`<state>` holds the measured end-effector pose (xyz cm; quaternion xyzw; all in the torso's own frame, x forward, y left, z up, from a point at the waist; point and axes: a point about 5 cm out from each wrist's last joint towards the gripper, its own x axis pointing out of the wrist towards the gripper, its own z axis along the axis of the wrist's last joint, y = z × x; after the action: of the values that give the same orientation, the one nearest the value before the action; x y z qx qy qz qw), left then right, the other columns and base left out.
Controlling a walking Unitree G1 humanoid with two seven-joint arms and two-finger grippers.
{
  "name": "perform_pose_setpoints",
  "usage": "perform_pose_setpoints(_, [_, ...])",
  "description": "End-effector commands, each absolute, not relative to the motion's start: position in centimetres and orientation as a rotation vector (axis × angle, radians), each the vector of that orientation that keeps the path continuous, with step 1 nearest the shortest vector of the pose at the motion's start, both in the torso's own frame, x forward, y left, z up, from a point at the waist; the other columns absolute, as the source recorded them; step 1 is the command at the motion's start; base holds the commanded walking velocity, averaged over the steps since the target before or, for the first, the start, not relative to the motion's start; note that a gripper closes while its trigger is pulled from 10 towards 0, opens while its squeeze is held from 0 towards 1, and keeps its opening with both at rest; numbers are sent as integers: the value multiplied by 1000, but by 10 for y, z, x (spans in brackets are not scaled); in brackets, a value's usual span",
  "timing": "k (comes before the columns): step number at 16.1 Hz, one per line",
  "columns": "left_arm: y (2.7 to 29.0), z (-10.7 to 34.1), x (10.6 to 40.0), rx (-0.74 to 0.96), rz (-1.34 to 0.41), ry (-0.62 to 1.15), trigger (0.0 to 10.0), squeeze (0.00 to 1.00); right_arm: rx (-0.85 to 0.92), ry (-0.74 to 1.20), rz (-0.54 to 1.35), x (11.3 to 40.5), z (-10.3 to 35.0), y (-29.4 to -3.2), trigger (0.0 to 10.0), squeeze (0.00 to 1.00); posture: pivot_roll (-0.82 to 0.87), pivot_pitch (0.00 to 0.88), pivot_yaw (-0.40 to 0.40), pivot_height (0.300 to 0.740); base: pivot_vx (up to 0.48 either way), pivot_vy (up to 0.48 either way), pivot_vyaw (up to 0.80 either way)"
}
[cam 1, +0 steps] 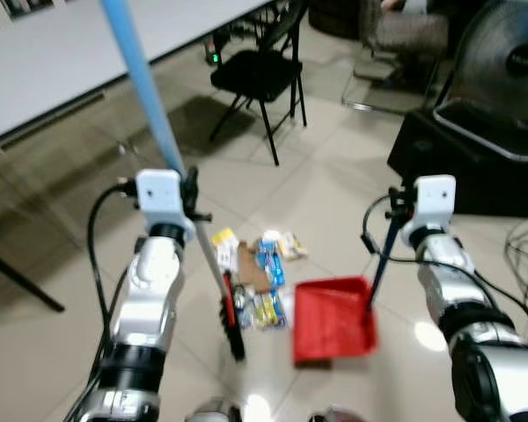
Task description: Sweep floor
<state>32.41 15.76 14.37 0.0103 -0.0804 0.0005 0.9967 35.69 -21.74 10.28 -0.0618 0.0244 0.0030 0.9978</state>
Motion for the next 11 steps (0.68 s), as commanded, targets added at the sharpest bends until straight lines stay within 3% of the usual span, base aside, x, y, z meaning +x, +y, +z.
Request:
perform_pose_setpoints(1, [161,163,326,48,13,-240,10000,0,-112,-17,14,362,116,-214,10000,0,-11,104,51,740,364,0,0])
perform_pose_setpoints(6, [163,165,326,57,21,-253,10000,0,-115,-24,6,362,118,-218,10000,0,-12,106,52,740,358,0,0])
perform_pose_setpoints(11, [163,168,325,56,14,-269,10000,0,-116,-29,4,362,119,-219,10000,0,-14,101,55,740,0,0,0])
